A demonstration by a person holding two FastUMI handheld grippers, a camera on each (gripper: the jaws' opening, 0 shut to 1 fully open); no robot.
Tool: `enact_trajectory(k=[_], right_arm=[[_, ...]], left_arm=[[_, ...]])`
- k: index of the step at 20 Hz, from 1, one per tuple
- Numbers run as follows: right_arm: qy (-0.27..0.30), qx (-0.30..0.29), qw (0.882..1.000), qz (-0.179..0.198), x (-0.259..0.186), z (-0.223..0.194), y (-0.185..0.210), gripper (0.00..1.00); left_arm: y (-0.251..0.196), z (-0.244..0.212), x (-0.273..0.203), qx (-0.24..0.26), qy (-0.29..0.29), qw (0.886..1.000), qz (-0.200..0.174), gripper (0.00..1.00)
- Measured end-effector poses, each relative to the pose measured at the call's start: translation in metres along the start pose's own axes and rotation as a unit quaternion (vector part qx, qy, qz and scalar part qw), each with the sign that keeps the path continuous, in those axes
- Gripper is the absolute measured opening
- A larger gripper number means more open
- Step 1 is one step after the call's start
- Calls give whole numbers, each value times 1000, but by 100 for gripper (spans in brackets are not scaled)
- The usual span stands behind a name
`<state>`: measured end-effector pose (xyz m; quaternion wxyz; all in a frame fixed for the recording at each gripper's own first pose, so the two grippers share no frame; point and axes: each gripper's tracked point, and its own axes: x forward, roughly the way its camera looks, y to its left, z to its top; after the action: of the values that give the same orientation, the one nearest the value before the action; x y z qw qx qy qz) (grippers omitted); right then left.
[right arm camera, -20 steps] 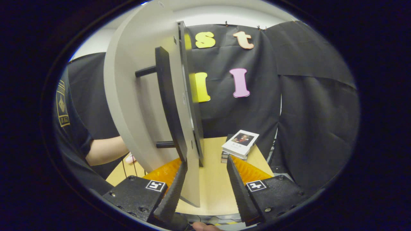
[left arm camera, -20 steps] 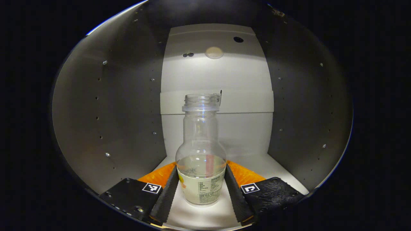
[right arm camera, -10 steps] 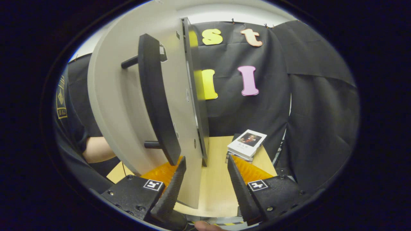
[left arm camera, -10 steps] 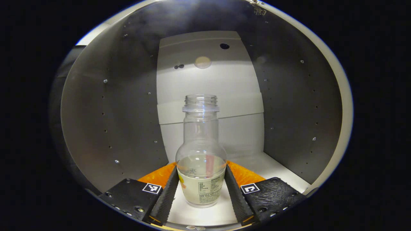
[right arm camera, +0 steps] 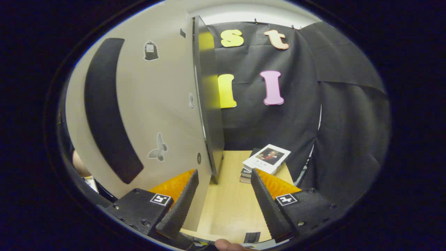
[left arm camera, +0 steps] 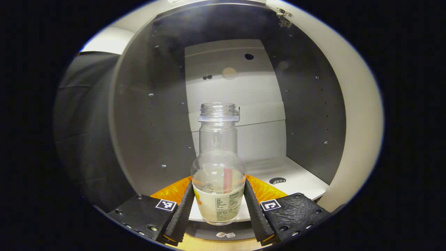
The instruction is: Open the cabinet door with the right hand, grasp the bottle in the cabinet with the left hand and place it on the coaster, then close the cabinet door with the right hand.
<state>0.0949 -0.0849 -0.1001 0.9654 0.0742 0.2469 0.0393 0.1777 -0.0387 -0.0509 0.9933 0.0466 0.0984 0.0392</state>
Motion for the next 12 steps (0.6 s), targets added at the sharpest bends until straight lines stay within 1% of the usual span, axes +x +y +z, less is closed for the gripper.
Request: enact_trajectory(k=[1,2,3,4,5,6,7,9,12], right_arm=[[-19,-15,998,-49,3,2,-25,96],[-36,-27,994,-97,10,9,-52,99],[-41,-28,990,-131,16,11,-74,99],[-41,-16,989,-143,26,6,-79,100],[-44,3,989,-144,33,7,-81,100],[-46,18,988,-147,36,9,-84,100],[-46,26,987,-155,39,11,-89,100],[-44,36,982,-182,40,10,-100,100],[-33,77,973,-215,32,-3,-101,100]], left_arm=[[9,-2,-10,0,-3,1000,14,72],[19,-6,-20,1,-2,1000,27,62],[26,-13,-30,-1,3,999,32,62],[33,-17,-40,-8,5,999,38,62],[41,-19,-51,-13,5,999,42,83],[50,-23,-62,-14,3,999,48,72],[59,-28,-72,-10,4,998,56,72],[77,-41,-90,-3,9,998,64,72],[104,-55,-119,-11,6,997,71,72]])
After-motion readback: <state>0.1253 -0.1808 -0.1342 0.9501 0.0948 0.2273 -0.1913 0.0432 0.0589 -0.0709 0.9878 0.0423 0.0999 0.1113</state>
